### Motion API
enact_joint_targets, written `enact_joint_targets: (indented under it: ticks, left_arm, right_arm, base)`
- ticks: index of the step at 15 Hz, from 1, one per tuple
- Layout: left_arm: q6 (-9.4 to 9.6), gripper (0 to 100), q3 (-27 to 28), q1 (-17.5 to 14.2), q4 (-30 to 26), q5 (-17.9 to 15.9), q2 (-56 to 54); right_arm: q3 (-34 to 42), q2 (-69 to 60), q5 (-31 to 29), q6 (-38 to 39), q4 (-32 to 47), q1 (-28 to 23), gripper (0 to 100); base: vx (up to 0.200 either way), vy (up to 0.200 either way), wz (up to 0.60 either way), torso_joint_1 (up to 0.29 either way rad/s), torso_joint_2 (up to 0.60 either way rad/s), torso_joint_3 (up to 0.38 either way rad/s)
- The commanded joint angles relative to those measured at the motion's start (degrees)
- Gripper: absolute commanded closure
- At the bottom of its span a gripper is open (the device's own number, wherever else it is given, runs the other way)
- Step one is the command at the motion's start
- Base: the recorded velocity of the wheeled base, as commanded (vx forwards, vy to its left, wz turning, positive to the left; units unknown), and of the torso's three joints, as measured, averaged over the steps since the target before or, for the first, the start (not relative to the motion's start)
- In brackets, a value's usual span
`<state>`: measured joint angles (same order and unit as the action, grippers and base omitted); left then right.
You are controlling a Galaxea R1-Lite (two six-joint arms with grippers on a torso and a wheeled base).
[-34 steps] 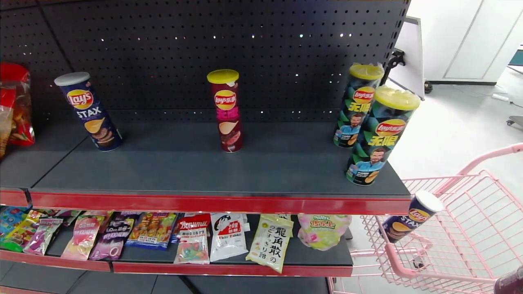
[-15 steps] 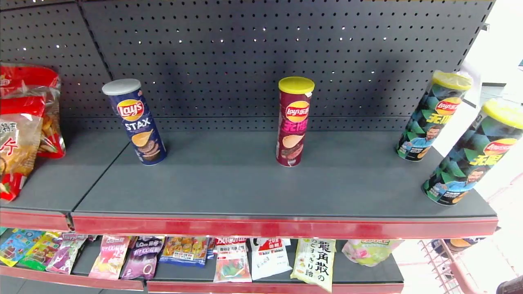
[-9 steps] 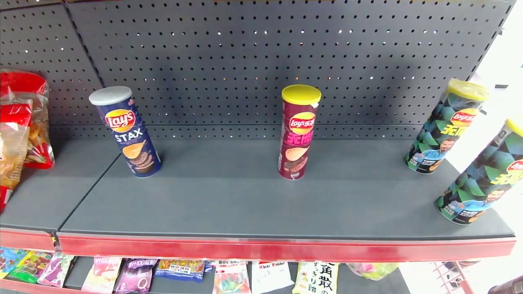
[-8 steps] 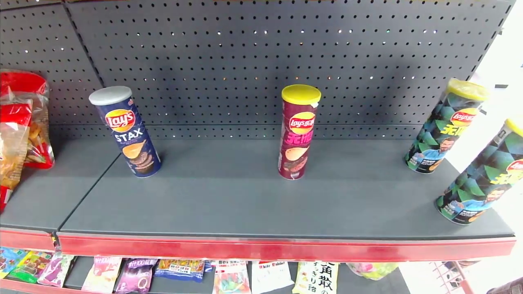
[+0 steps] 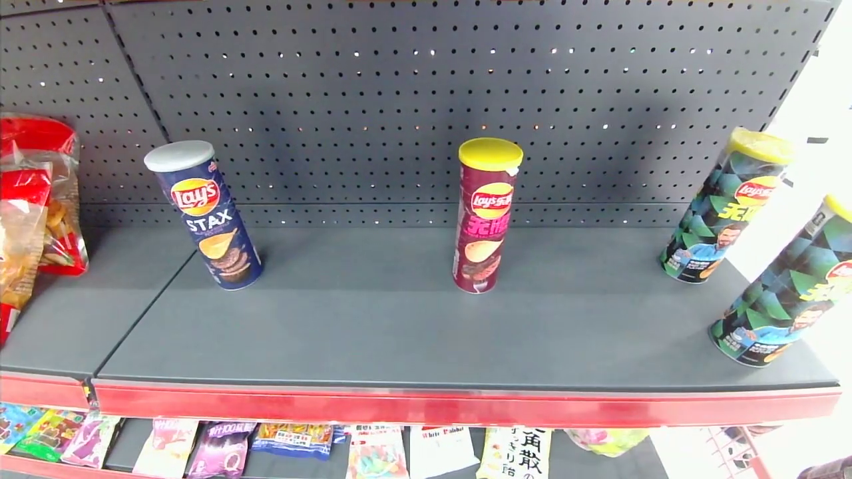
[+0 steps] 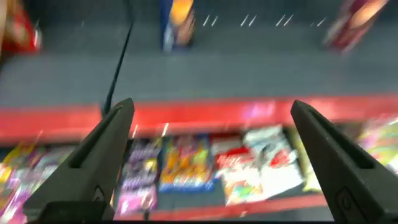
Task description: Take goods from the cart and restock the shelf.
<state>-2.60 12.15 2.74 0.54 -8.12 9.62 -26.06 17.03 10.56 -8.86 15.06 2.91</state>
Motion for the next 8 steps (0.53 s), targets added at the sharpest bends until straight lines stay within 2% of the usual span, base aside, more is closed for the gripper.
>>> enact_joint_targets:
  ticks: [1,2,3,4,5,8]
  left_arm:
    - [-0.48,0,22.7,8.9,3.5,-17.4,35.6]
    - [0.49,0,23.7,10.3,7.6,-22.6,41.4]
    - [2.68,0,24.4,11.0,12.4,-25.2,47.5]
    - [4.44,0,24.9,11.3,15.6,-26.0,52.0]
    - [4.88,0,27.5,12.4,19.2,-26.6,58.9]
    - [5.32,0,36.2,18.9,20.0,-26.9,70.4]
  right_arm:
    - [-1.4,2.7,0.0,0.1,-0.3,0.0,100]
    - [-1.3,2.6,0.0,0.1,-0.3,0.0,100]
    - [-1.2,2.7,0.1,0.1,-0.3,0.0,100]
    - [-1.2,2.8,0.1,0.2,-0.3,0.0,100]
    - [-1.4,3.5,0.3,0.2,-0.3,0.1,100]
    - [-1.6,4.2,1.9,0.3,-0.3,0.0,100]
  base:
    - [0.000,0.000,0.00,0.000,0.00,0.000]
    - [0.000,0.000,0.00,0.000,0.00,0.000]
    - [0.000,0.000,0.00,0.000,0.00,0.000]
    - [0.000,0.000,0.00,0.000,0.00,0.000]
    - [0.000,0.000,0.00,0.000,0.00,0.000]
    - [0.000,0.000,0.00,0.000,0.00,0.000]
